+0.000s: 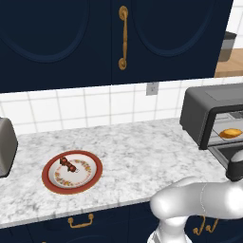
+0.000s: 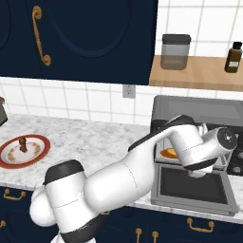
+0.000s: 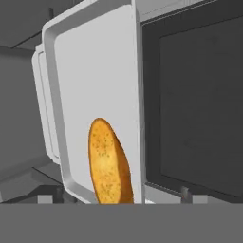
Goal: Pick up the kebab skewer and baguette bread, and place them inside the toaster oven. Close the toaster oven door and start by setting the timer.
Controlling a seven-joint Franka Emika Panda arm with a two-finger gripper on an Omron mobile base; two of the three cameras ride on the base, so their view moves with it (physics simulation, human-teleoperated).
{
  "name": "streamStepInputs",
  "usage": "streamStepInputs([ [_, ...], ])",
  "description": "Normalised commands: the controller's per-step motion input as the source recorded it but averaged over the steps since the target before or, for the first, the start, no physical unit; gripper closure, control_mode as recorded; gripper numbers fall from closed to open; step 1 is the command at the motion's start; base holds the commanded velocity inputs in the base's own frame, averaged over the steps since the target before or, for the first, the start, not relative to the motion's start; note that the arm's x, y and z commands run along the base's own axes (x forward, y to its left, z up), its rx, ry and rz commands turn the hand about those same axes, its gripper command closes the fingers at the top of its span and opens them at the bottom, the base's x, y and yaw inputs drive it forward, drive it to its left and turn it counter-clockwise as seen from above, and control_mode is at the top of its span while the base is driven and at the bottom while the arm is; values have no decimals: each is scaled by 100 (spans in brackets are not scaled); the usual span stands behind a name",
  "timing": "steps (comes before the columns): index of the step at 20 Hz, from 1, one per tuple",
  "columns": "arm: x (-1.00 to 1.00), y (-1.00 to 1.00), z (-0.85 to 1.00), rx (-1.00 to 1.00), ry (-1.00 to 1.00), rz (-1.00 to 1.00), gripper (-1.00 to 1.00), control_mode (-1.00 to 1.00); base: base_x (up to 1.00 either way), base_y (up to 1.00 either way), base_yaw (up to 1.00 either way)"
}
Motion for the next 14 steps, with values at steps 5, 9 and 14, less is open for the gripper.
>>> streamStepInputs([
  [5, -54, 66, 1, -9, 14, 13, -100, -100, 0, 0, 0],
  [9, -19, 100, 0, -22, 19, 31, -100, -100, 0, 0, 0],
  [14, -29, 100, -9, -23, 14, 41, -100, -100, 0, 0, 0],
])
